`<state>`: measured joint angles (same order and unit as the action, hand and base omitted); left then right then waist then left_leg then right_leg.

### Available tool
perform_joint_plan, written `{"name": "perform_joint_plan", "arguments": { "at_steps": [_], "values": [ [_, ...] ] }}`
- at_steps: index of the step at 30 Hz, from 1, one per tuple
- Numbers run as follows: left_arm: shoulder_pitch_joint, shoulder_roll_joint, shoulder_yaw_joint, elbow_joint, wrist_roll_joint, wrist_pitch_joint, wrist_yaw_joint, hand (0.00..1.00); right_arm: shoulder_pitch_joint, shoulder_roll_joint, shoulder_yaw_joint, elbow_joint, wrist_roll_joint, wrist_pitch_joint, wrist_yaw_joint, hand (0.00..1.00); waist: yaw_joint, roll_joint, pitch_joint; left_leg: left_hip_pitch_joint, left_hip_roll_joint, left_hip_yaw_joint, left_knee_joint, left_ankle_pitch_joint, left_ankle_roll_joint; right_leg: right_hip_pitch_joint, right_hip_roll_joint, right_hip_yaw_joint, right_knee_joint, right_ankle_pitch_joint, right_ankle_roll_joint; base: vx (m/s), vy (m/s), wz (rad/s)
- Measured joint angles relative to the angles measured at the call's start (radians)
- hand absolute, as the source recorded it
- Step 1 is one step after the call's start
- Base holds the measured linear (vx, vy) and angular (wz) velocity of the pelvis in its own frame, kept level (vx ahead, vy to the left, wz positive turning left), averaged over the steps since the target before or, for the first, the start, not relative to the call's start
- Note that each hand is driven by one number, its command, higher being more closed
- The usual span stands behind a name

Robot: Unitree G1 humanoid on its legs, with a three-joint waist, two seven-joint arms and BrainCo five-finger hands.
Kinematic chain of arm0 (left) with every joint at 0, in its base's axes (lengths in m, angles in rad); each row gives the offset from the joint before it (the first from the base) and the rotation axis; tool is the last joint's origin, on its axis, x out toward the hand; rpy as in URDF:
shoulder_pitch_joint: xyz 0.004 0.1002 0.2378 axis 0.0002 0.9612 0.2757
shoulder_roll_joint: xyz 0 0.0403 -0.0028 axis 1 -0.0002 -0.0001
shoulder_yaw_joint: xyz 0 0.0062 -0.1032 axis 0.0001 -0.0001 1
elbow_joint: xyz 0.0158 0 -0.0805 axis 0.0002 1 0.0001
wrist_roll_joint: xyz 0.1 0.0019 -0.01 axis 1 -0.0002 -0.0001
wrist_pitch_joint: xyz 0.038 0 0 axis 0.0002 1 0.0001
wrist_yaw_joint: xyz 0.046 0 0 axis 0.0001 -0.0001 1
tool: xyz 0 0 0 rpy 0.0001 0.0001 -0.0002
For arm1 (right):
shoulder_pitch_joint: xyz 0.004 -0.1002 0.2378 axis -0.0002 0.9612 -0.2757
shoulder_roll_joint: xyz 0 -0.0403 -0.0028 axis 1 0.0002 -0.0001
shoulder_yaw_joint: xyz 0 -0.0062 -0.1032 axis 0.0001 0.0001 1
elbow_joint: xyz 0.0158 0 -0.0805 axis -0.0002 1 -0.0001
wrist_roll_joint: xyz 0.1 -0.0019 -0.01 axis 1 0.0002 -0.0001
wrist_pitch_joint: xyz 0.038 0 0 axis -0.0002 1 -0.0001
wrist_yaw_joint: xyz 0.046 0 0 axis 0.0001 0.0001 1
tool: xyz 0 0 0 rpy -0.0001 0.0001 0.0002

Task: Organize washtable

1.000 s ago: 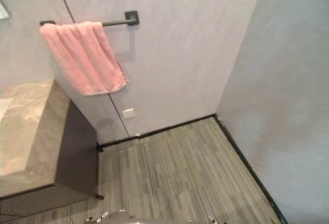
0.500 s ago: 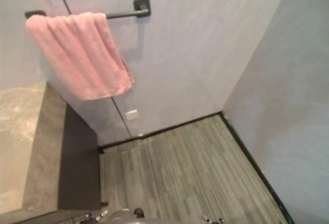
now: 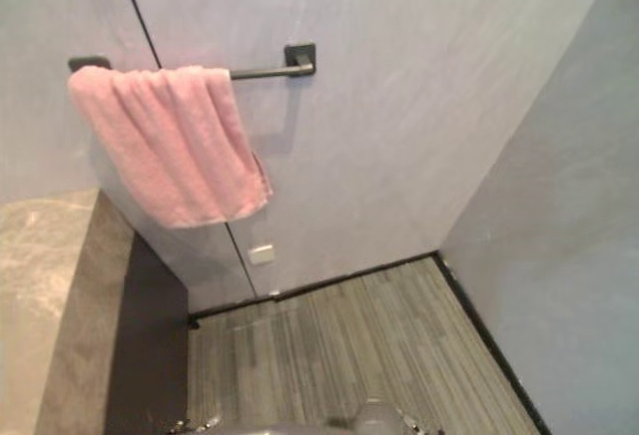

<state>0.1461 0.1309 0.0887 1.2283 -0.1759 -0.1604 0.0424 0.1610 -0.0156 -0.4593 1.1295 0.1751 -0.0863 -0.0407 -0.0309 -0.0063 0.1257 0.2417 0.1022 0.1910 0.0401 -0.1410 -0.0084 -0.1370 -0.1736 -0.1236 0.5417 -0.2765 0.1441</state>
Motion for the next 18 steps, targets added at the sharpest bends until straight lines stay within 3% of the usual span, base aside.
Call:
{"name": "perform_joint_plan", "arguments": {
  "at_steps": [1,2,4,6,10,14,18],
  "values": [
    [0.006,0.009,0.0,-0.001,0.001,-0.002,0.0,0.0,0.003,0.006,0.007,0.004,0.005,0.0,0.0,0.0,-0.006,-0.019,-0.003,0.002,-0.015,-0.008,-0.005,0.0,-0.02,0.008,-0.001,0.033,-0.098,0.061,0.006,0.11,-0.267,0.65],
    [0.0,0.006,0.001,0.006,0.002,0.001,0.005,0.0,0.009,0.012,0.006,0.018,0.014,0.0,0.0,0.0,-0.012,-0.038,0.005,0.017,-0.018,-0.034,-0.013,-0.018,-0.063,0.017,0.004,0.043,-0.129,0.122,-0.026,0.1,-0.192,0.5],
    [0.002,-0.028,0.003,0.014,0.002,-0.002,0.004,0.0,0.002,-0.032,0.007,0.034,0.017,0.002,0.0,0.0,0.003,0.03,0.002,0.014,0.023,-0.054,-0.019,-0.017,-0.07,0.038,0.046,0.028,-0.164,0.128,-0.041,0.1,-0.184,0.3],
    [0.002,-0.039,0.002,0.019,0.002,-0.002,0.004,0.0,-0.004,-0.039,0.008,0.035,0.01,0.002,0.0,0.0,-0.006,0.046,0.002,-0.002,0.039,-0.075,-0.012,-0.01,-0.08,0.06,0.055,-0.013,-0.197,0.134,-0.052,0.06,-0.143,0.36],
    [0.001,-0.029,0.003,0.019,0.002,-0.003,0.004,0.0,-0.007,-0.046,0.055,0.054,-0.03,0.002,-0.002,0.0,-0.007,0.029,-0.006,-0.044,0.064,-0.148,-0.007,0.007,-0.106,0.137,0.068,-0.096,-0.336,0.19,-0.057,0.02,-0.052,0.56],
    [0.009,-0.008,0.0,0.019,0.002,-0.003,0.004,0.0,-0.007,-0.036,0.077,0.075,-0.03,0.002,-0.002,0.0,0.017,0.006,-0.018,-0.075,0.05,-0.167,-0.008,0.013,-0.101,0.183,0.068,-0.119,-0.471,0.269,-0.047,-0.01,0.031,0.19],
    [0.012,0.004,-0.012,0.022,0.002,-0.003,0.005,0.0,0.0,-0.031,0.086,0.083,-0.03,0.001,-0.002,0.0,0.017,-0.007,-0.024,-0.074,0.035,-0.183,-0.008,0.016,-0.096,0.228,0.065,-0.127,-0.548,0.312,-0.046,-0.01,0.031,0.08]
  ]
}}
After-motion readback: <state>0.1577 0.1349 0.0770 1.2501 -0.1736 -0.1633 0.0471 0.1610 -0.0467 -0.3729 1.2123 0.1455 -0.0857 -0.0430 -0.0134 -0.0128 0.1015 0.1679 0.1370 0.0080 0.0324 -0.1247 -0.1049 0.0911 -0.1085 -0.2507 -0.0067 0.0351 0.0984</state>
